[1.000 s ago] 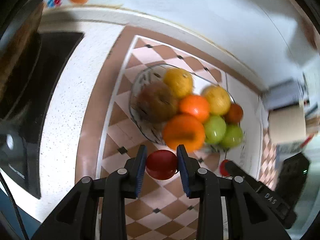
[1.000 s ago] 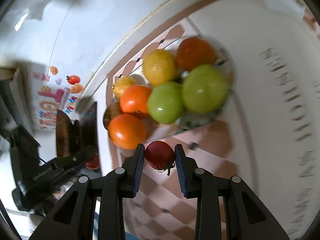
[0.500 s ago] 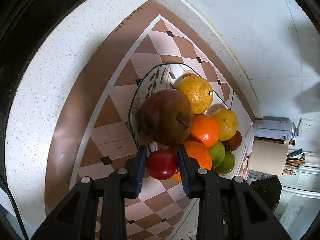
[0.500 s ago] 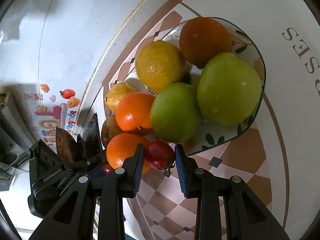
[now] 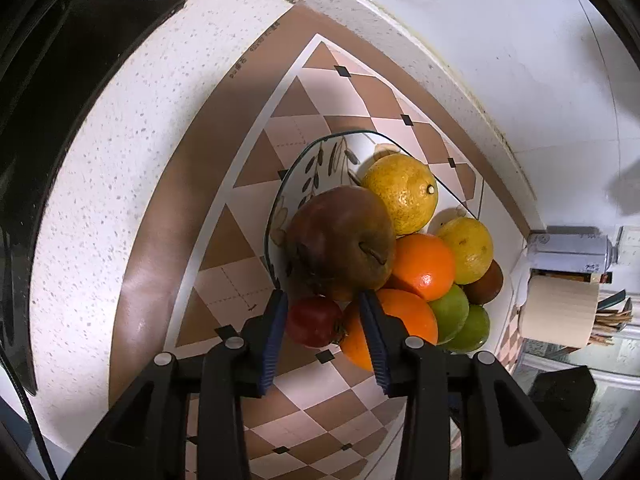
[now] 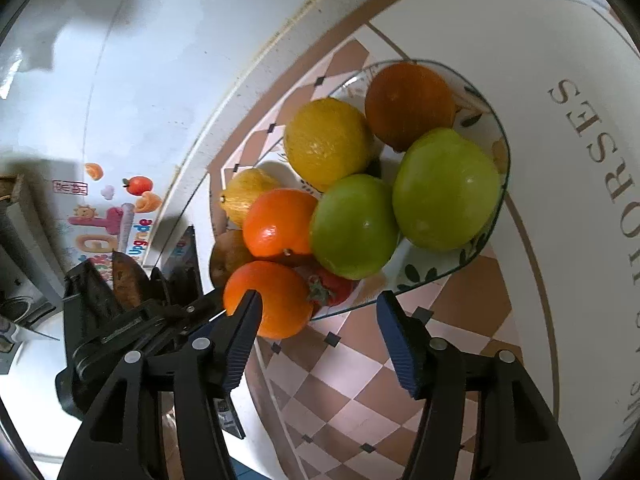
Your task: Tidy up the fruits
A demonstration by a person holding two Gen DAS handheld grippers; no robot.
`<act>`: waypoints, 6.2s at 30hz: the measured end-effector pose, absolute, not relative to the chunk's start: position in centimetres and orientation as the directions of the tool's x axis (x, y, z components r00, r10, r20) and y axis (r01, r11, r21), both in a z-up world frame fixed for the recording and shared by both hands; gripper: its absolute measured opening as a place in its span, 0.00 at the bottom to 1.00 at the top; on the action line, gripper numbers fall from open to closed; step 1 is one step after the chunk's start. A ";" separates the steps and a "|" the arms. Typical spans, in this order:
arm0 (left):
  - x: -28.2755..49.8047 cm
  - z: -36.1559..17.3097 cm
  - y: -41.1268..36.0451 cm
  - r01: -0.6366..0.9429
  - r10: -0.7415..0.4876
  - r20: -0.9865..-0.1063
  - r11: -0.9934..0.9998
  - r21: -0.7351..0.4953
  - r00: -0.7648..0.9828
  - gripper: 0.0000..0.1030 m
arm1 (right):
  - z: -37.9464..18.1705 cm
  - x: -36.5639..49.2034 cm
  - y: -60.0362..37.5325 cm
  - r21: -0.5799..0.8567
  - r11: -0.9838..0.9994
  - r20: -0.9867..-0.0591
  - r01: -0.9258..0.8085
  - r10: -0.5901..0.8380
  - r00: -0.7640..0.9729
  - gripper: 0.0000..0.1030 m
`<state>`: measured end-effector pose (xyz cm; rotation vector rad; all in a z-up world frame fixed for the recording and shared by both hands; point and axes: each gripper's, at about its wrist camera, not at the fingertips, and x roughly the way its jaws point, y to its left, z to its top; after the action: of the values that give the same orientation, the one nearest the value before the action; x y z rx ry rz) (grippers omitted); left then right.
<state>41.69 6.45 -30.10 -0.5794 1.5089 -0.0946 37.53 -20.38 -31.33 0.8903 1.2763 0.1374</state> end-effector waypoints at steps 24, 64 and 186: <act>31.1 -17.7 4.1 -0.014 0.012 -0.921 1.000 0.008 0.389 0.89 | -17.8 28.4 -18.3 0.068 0.987 -0.881 0.146 -0.009 0.473 0.93; 6.7 0.5 3.5 0.052 -0.036 -0.765 0.999 -0.002 0.643 0.89 | 4.5 2.2 -18.0 0.106 0.994 -0.690 0.030 0.052 0.722 0.98; 18.5 -6.0 -0.8 -0.021 0.067 -0.807 0.997 0.068 0.587 0.99 | -5.0 18.2 -21.1 0.040 0.998 -0.794 0.046 0.004 0.608 0.99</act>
<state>18.53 -0.75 -5.96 0.0532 0.9420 0.0512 18.20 -21.07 -4.99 0.0584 0.9174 -0.0248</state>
